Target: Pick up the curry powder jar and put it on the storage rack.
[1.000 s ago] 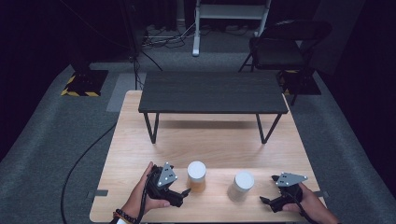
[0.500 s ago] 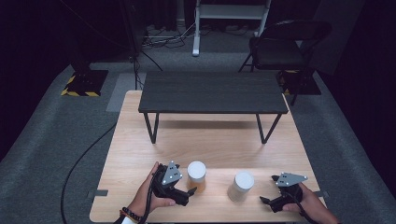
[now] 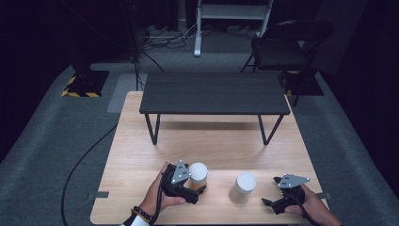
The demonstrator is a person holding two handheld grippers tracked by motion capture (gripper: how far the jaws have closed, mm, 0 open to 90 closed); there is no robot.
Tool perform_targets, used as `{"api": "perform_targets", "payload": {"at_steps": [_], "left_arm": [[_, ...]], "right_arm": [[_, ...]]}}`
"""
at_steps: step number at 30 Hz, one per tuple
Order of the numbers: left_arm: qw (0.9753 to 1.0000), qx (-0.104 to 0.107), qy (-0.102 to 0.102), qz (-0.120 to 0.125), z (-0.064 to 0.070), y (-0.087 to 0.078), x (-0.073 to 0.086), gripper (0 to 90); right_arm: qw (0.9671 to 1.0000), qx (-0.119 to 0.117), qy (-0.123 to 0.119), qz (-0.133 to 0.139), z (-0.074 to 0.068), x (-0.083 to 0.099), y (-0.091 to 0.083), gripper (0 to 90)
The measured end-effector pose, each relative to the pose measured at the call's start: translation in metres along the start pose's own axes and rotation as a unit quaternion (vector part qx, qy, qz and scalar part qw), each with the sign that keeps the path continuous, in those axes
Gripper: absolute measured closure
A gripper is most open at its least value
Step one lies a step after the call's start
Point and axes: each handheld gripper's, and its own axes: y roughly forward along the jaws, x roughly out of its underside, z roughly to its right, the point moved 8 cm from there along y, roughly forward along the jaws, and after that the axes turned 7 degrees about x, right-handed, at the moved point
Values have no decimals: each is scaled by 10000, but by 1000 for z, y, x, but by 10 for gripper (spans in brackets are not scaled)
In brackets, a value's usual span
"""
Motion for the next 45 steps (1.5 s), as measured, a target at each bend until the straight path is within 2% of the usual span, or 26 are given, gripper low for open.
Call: {"api": "perform_targets", "payload": {"at_steps": [3,7,9,11,12,15,16,18,28,38,45], "left_arm": [[10000,-30,13,35,1,4,-1,39],[9997,-2,-71,250,-1,7,1,72],[9995,-2,-43,323,-1,8,3,137],[9992,-75,82,384,-1,9,6,172],[9991,-3,125,407,-2,9,6,197],[9988,3,208,446,0,9,7,258],[9987,46,246,442,0,10,7,320],[9986,76,285,440,1,11,7,345],[9989,13,231,417,3,11,5,350],[9992,133,110,353,0,8,2,351],[9990,124,44,433,-2,3,-5,352]], "right_arm": [[10000,0,1,0,0,0,0,0],[10000,-1,3,4,0,0,0,0],[10000,-3,0,12,0,0,0,0],[10000,-3,1,15,0,1,0,0],[10000,-3,0,16,0,1,0,0],[10000,-3,0,18,0,1,0,0],[10000,-4,0,13,0,0,0,0],[10000,-3,0,13,0,0,0,0],[10000,-4,1,12,0,0,0,0],[10000,-3,-1,8,0,0,0,0],[10000,-4,-1,12,0,0,0,0]]}}
